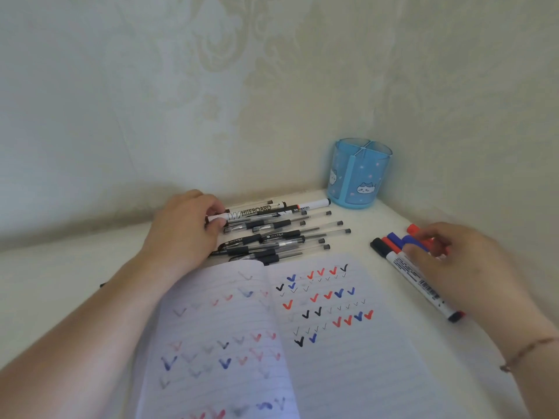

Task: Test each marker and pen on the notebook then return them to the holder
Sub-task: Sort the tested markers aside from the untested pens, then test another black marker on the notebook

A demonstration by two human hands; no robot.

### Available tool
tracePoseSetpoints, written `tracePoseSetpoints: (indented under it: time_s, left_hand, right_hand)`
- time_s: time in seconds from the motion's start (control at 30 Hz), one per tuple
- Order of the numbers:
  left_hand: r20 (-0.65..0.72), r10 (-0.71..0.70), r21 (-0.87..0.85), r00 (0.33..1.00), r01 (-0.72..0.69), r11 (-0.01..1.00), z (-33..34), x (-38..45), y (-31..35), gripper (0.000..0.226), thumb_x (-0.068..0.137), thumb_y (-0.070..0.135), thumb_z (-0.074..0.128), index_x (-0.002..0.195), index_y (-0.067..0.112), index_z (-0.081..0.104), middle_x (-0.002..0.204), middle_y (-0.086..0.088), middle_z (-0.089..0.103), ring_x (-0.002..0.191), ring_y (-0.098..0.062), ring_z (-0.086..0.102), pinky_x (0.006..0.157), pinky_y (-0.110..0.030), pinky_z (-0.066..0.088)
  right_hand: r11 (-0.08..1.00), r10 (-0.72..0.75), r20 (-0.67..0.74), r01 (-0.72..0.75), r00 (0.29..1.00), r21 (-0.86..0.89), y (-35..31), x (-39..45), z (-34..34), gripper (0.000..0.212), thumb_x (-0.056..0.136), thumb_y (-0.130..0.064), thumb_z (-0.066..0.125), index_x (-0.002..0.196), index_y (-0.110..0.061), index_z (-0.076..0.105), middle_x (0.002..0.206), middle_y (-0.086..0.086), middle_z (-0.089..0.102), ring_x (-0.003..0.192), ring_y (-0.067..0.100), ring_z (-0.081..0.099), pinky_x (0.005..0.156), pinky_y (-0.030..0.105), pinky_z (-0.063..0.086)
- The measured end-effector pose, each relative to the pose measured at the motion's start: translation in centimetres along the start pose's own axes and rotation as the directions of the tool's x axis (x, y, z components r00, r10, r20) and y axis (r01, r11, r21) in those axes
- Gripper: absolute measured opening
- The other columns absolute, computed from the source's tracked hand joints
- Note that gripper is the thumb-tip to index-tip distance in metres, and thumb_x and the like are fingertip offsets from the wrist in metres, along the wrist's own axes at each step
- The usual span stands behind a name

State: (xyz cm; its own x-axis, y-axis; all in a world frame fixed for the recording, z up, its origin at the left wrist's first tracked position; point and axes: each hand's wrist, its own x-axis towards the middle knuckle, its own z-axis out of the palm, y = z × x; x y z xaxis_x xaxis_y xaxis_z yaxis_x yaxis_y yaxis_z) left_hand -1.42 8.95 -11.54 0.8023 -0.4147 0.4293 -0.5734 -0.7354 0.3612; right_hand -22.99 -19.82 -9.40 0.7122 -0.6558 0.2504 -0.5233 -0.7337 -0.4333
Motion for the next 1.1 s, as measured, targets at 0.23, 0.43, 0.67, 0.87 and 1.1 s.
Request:
tracePoseSetpoints:
  time_s: [0.23, 0.43, 0.67, 0.87, 1.1]
  left_hand:
    - [0.037, -0.027, 0.126, 0.999, 0.022, 0.992, 0.8, 0.6, -0.5, 0.018, 0.087, 0.023, 0.065, 0.104, 0.025, 0.07, 0.105, -0.002, 0.066, 0.104, -0.033, 0.054, 0.086, -0.04, 0.044]
    - [0.109, -0.081, 0.133, 0.991, 0.066, 0.989, 0.7, 0.8, -0.5, 0.022, 0.085, 0.027, 0.066, 0.106, 0.027, 0.065, 0.107, -0.002, 0.059, 0.107, -0.03, 0.049, 0.092, -0.041, 0.043]
    - [0.123, -0.075, 0.068, 0.99, 0.067, 0.995, 0.7, 0.7, 0.0, 0.026, 0.083, 0.019, 0.067, 0.107, 0.024, 0.055, 0.103, -0.003, 0.067, 0.096, -0.03, 0.059, 0.08, -0.037, 0.047]
    - [0.121, -0.01, 0.171, 0.993, -0.011, 0.985, 0.7, 0.9, -0.2, 0.012, 0.093, 0.033, 0.056, 0.097, 0.023, 0.062, 0.101, -0.005, 0.067, 0.1, -0.032, 0.057, 0.082, -0.039, 0.045]
    - [-0.159, -0.006, -0.15, 0.987, -0.018, 0.989, -0.8, 0.7, 1.4, 0.024, 0.1, 0.015, 0.047, 0.109, 0.015, 0.069, 0.096, -0.007, 0.068, 0.094, -0.03, 0.059, 0.08, -0.034, 0.045]
  right_hand:
    - [0.997, -0.052, -0.027, 0.053, 0.998, 0.063, -0.9, -0.7, 0.2, 0.013, 0.079, -0.048, 0.06, 0.088, -0.039, 0.062, 0.086, -0.014, 0.061, 0.086, 0.02, 0.059, 0.073, 0.039, 0.053]
    - [0.991, -0.097, -0.066, 0.103, 0.993, 0.09, -1.5, -1.1, 0.3, 0.008, 0.082, -0.043, 0.063, 0.089, -0.04, 0.061, 0.082, -0.016, 0.059, 0.082, 0.017, 0.056, 0.07, 0.035, 0.05]
    - [0.979, -0.119, -0.108, 0.134, 0.987, 0.153, -2.1, -1.6, 0.5, 0.008, 0.081, -0.046, 0.062, 0.085, -0.039, 0.064, 0.081, -0.016, 0.059, 0.081, 0.013, 0.058, 0.068, 0.037, 0.051]
    - [0.97, -0.147, -0.121, 0.168, 0.982, 0.178, -2.6, -2.1, 0.5, 0.006, 0.079, -0.046, 0.061, 0.081, -0.041, 0.063, 0.081, -0.015, 0.059, 0.08, 0.011, 0.057, 0.066, 0.036, 0.05]
    - [0.941, -0.209, -0.142, 0.239, 0.967, 0.241, -3.1, -2.5, 0.7, 0.003, 0.079, -0.04, 0.067, 0.077, -0.04, 0.065, 0.075, -0.013, 0.061, 0.075, 0.005, 0.055, 0.063, 0.03, 0.045]
